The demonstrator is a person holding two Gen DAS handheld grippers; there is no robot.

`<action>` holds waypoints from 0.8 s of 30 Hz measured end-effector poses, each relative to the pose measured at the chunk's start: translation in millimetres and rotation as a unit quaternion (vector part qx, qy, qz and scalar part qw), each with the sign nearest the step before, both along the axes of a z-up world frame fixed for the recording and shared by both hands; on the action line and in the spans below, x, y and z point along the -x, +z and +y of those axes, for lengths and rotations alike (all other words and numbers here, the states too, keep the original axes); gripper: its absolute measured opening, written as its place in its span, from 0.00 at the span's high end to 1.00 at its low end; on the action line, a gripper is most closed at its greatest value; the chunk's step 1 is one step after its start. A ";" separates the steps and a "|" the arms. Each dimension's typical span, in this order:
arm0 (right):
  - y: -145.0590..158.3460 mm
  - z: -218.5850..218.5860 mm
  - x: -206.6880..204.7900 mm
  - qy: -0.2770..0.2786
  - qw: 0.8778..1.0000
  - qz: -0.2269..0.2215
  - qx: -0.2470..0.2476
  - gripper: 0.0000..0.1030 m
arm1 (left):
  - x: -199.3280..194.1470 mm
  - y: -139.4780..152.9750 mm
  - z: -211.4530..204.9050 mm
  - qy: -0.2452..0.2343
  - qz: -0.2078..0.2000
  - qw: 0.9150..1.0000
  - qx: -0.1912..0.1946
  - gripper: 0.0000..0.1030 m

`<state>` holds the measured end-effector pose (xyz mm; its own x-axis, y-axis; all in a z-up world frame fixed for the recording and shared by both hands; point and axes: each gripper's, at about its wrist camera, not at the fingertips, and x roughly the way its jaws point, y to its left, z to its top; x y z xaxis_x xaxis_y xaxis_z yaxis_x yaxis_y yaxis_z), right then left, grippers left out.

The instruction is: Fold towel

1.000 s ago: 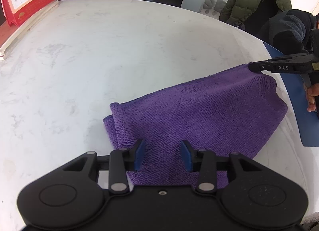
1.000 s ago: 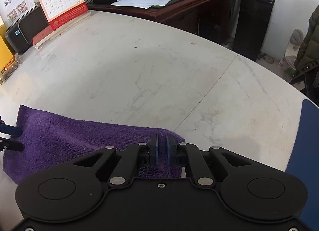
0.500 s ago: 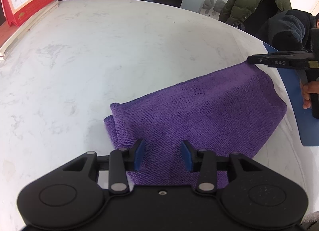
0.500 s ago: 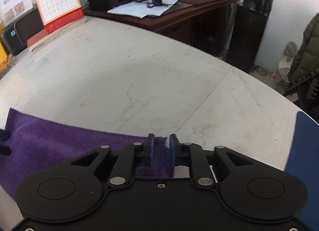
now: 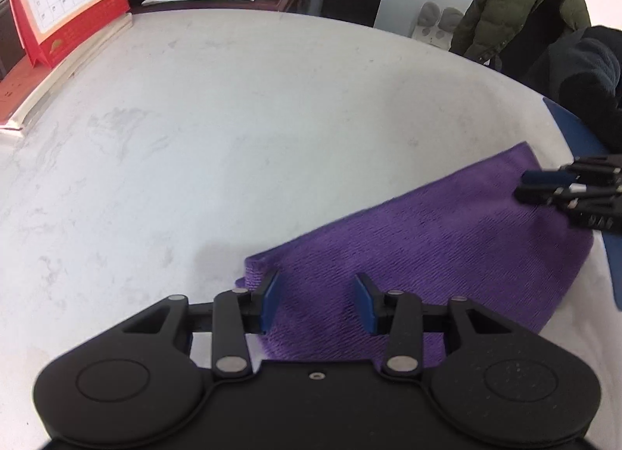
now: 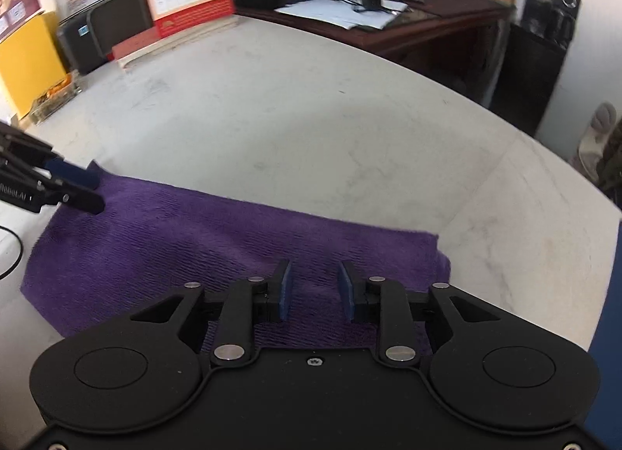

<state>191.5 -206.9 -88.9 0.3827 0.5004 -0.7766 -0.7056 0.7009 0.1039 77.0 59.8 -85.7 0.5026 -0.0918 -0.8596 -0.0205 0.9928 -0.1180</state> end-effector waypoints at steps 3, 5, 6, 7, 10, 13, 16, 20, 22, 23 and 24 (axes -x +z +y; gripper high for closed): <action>-1.9 -16.2 -7.5 -0.023 1.000 -0.006 0.006 0.74 | 6.8 -0.3 6.3 0.003 -0.005 1.000 0.005 0.63; -2.7 -29.9 -14.7 -0.041 0.999 0.001 -0.004 0.74 | 9.0 1.0 9.0 0.008 -0.005 1.000 0.004 0.63; -2.5 -32.0 -15.3 -0.045 0.999 0.001 -0.002 0.73 | 9.2 2.6 9.1 0.011 -0.004 1.000 0.002 0.63; -0.5 -32.1 -14.5 -0.046 0.999 -0.004 0.005 0.73 | 9.1 5.9 8.6 0.017 -0.006 1.000 0.000 0.63; 11.0 -23.1 -2.6 -0.028 0.999 -0.015 -0.016 0.72 | 4.7 18.0 0.8 0.012 -0.024 1.000 0.009 0.63; 21.6 7.6 19.7 0.025 0.999 -0.035 -0.030 0.70 | -7.3 22.6 -17.7 -0.007 -0.037 0.999 0.015 0.62; 17.7 38.4 36.3 0.070 0.996 -0.047 -0.016 0.70 | -21.8 18.5 -43.3 -0.037 -0.046 0.998 0.008 0.62; -1.5 59.8 42.6 0.087 0.995 -0.046 0.018 0.69 | -26.8 0.9 -64.9 -0.059 -0.037 0.997 -0.020 0.63; -6.6 58.0 40.6 0.081 0.996 -0.046 0.009 0.67 | -22.8 -5.3 -71.0 -0.068 -0.039 0.996 -0.040 0.62; -5.8 57.1 39.2 0.078 0.996 -0.042 0.007 0.67 | -21.3 -5.9 -72.4 -0.071 -0.037 0.996 -0.044 0.62; -3.5 56.4 39.1 0.077 0.996 -0.041 0.008 0.67 | -20.5 -5.0 -71.6 -0.071 -0.036 0.996 -0.042 0.62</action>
<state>152.4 -150.5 -92.5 0.3649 0.5461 -0.7541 -0.8104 0.5850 0.0315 97.5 -11.8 -90.7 0.5506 -0.0964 -0.8292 0.1265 0.9915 -0.0313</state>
